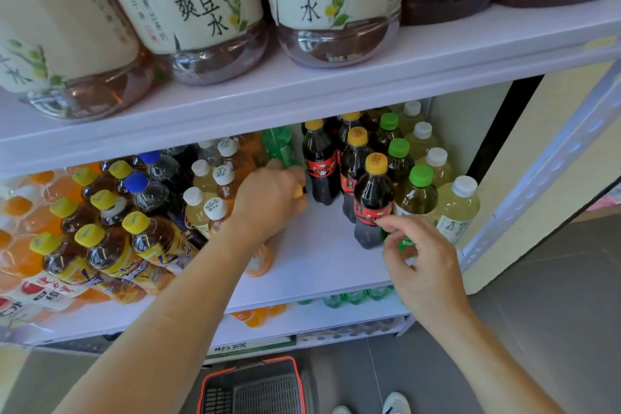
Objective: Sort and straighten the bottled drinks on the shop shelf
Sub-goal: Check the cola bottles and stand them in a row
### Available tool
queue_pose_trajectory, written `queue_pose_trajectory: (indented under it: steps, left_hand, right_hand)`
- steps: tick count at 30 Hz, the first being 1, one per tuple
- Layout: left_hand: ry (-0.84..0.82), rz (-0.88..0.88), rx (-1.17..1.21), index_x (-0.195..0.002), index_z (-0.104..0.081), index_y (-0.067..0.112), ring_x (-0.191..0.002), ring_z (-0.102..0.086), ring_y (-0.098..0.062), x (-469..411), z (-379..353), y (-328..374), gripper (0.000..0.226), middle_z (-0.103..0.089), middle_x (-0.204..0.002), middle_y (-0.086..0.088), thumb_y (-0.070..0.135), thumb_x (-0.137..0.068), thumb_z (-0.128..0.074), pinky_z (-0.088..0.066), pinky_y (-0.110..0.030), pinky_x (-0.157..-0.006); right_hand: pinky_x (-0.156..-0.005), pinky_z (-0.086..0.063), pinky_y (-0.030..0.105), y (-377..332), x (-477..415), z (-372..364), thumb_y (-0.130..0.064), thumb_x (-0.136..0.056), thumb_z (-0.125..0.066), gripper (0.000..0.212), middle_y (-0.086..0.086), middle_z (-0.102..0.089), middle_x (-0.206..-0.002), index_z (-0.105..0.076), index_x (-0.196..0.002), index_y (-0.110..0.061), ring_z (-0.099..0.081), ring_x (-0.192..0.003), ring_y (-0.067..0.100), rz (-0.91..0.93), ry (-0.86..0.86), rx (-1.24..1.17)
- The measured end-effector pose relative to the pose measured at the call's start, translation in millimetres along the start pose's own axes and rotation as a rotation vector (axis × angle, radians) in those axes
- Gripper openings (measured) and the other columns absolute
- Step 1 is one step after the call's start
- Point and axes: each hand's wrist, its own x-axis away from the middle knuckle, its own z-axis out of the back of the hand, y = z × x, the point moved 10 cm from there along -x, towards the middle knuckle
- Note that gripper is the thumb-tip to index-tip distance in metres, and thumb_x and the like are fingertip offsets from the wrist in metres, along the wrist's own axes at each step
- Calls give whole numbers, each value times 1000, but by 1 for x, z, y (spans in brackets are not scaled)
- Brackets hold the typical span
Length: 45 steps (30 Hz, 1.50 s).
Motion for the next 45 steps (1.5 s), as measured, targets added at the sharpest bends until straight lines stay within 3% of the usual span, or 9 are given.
queue_pose_trajectory:
  steps: [6,10,12,16,20,25,33,39,45]
  left_hand:
    - [161,38,-54,-94,-60,12,-63,-60,-33,25,24,3,29,-60,-74,-6,41,-95,-54,-33,-30,-51]
    - [402,220,137,-71,-60,15,-45,-44,-28,63,77,-8,37,-44,-49,2,44,-91,-49,-30,-27,-42]
    - [485,357,334,-58,-45,18,-45,-35,-28,86,92,-15,36,-30,-45,-1,42,-85,-45,-31,-30,-43]
    - [557,590,735,-57,-45,3,-49,-31,-17,127,92,-41,39,-35,-52,-16,31,-83,-51,-26,-38,-44]
    - [635,821,1036,-56,-55,12,-50,-40,-17,163,82,-66,36,-45,-51,0,38,-81,-53,-31,-30,-49]
    - [474,962,1241,-74,-62,18,-61,-51,-21,183,57,-90,33,-55,-58,-1,44,-92,-54,-40,-33,-57]
    - [231,707,1448,-86,-58,12,-43,-19,-9,203,59,-102,31,-25,-49,9,41,-96,-57,-20,-16,-37]
    - [199,553,1450,-84,-52,14,-43,-32,-5,223,66,-119,27,-45,-56,7,37,-98,-55,-29,-13,-40]
    - [274,289,1403,-86,-56,24,-47,-44,-2,227,99,-117,20,-54,-60,11,41,-96,-54,-36,-13,-43]
  right_hand:
    - [-66,-48,16,36,21,-30,2,-83,-63,35,-8,-62,-99,-66,-102,-28,-58,-93,7,-253,-203,-49]
    - [-69,-48,10,66,36,-54,-9,-91,-63,26,-1,-67,-104,-64,-101,-33,-62,-87,-3,-589,-359,-351]
    - [-73,-54,22,78,54,-71,-23,-96,-59,17,4,-68,-111,-65,-109,-30,-65,-94,4,-873,-461,-573]
    - [-77,-57,46,53,93,-102,-55,-87,-52,51,12,-69,-118,-66,-123,-21,-68,-101,30,-1207,-768,-1079]
    - [-56,-56,38,15,96,-105,-55,-72,-68,55,21,-71,-105,-74,-109,-15,-72,-79,38,-1125,-873,-1213]
    - [-47,-50,30,-19,64,-87,-59,-56,-84,67,19,-71,-83,-74,-105,-15,-66,-60,27,-765,-766,-1065]
    - [-52,-54,32,-45,69,-71,-16,-66,-80,35,7,-71,-92,-73,-101,-18,-67,-71,20,-633,-377,-944]
    - [-59,-56,33,-72,95,-77,-22,-66,-75,49,-5,-68,-90,-65,-114,-23,-71,-83,23,-611,-171,-958]
    - [-62,-57,37,-82,124,-88,-47,-72,-64,40,9,-67,-95,-66,-104,-23,-69,-84,23,-726,-216,-846]
